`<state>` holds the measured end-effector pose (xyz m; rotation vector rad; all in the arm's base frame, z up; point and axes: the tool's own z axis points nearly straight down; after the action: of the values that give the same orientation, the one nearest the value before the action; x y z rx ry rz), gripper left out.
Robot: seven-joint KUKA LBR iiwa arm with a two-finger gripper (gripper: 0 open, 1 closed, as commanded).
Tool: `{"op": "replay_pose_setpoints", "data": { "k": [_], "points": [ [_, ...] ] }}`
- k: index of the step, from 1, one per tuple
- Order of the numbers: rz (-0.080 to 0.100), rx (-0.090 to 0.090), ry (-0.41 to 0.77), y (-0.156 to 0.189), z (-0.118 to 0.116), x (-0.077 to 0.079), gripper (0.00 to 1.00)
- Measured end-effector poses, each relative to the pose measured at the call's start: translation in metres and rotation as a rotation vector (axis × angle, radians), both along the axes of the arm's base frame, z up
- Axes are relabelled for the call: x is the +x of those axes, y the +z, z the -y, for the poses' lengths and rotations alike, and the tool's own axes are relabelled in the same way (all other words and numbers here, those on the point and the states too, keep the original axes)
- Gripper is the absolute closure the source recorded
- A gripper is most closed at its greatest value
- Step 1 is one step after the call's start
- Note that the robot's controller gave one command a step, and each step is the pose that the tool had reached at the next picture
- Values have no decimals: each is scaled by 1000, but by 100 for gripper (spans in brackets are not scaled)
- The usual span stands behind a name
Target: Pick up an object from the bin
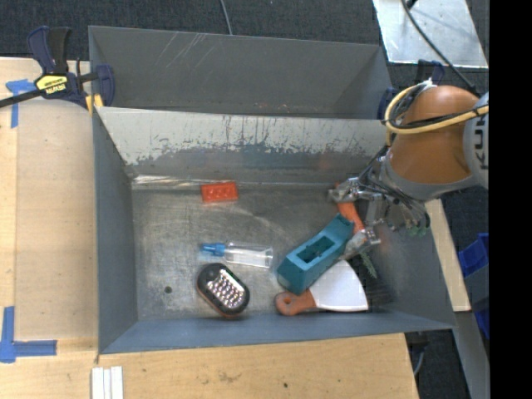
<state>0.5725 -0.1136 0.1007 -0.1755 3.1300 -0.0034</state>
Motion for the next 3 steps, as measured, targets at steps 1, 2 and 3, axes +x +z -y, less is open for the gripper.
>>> {"op": "replay_pose_setpoints", "data": {
  "k": [1, 2, 3],
  "points": [
    [1, -6, 87, 0, -16, 7, 0],
    [1, -4, 132, -23, -25, 10, 0],
    [0, -3, 134, -17, -24, 7, 100]
  ]
}}
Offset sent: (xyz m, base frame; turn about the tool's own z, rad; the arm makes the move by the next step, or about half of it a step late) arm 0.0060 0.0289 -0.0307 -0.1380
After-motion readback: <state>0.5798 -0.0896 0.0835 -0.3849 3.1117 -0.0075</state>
